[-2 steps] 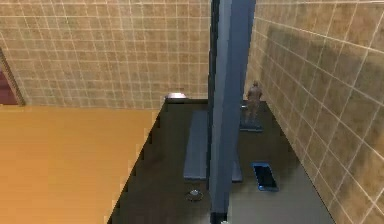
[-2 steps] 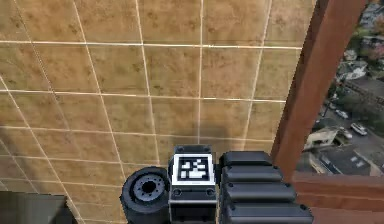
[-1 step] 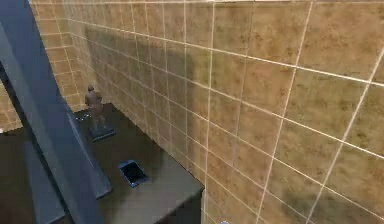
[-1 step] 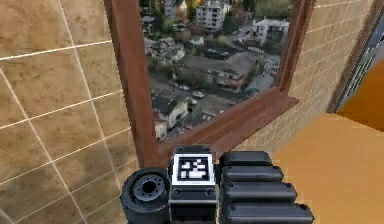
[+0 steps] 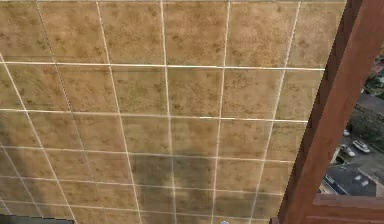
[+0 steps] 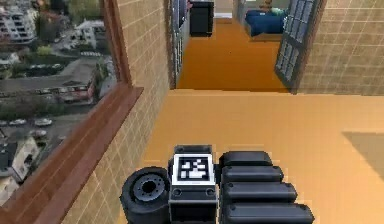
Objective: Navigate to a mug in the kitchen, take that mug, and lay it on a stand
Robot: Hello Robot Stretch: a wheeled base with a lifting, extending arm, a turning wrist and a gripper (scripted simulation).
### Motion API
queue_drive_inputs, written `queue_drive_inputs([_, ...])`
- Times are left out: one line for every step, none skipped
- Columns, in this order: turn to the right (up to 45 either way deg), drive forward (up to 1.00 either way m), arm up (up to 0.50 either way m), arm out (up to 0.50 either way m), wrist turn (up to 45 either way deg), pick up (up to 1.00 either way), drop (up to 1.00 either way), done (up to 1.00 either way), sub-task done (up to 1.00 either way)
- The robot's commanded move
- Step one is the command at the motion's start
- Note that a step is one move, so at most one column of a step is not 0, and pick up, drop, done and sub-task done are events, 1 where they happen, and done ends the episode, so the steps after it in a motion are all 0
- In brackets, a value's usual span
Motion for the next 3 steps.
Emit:
queue_drive_inputs([21.0,0.00,0.00,0.00,0.0,0.00,0.00,0.00,0.00])
queue_drive_inputs([-45.0,0.00,0.00,0.00,0.0,0.00,0.00,0.00,0.00])
queue_drive_inputs([-45.0,0.00,0.00,0.00,0.0,0.00,0.00,0.00,0.00])
